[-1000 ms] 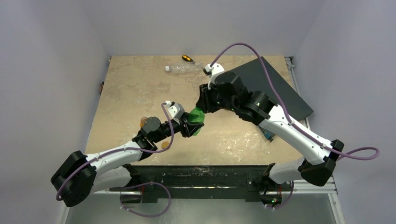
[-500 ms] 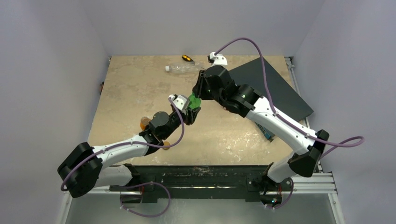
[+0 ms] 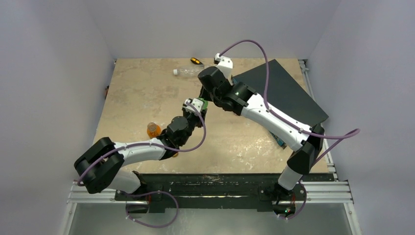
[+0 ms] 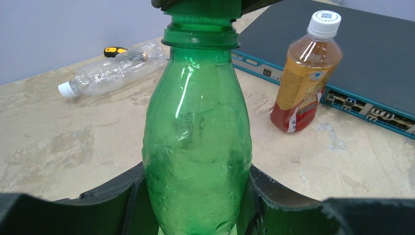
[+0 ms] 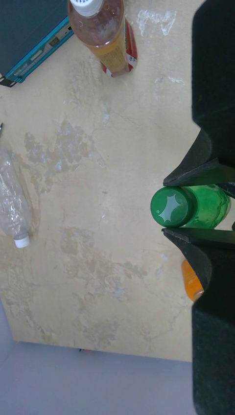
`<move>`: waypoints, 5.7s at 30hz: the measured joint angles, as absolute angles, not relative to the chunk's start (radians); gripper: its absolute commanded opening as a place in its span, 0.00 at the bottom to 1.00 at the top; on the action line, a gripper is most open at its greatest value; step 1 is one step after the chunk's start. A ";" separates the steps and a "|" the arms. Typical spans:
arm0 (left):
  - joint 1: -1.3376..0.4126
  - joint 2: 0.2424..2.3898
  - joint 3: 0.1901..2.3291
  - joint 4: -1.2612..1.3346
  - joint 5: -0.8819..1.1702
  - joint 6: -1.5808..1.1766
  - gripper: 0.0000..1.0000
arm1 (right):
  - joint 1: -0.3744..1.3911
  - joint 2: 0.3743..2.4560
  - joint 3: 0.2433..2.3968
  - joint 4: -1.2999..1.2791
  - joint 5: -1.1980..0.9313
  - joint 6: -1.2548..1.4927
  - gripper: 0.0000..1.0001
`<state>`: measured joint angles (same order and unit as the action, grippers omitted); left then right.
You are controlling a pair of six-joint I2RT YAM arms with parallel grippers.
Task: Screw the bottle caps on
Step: Screw the bottle cap onto the plastic bottle.
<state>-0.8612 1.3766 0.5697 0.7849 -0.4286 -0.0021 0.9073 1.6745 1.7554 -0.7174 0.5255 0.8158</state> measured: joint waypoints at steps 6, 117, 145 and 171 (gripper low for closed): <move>-0.861 1.393 0.570 0.811 -0.455 0.007 0.00 | 0.908 1.710 1.814 -0.763 0.543 0.838 0.29; -0.933 1.419 0.683 0.739 -0.346 -0.062 0.00 | 0.900 1.535 1.671 -0.754 0.616 0.695 0.26; -0.785 1.218 0.491 0.854 0.296 -0.230 0.00 | 0.912 1.172 1.670 -0.819 0.165 0.369 0.85; -0.765 1.148 0.379 1.241 0.844 -0.646 0.00 | 0.902 1.140 1.560 -0.831 -0.323 0.170 0.63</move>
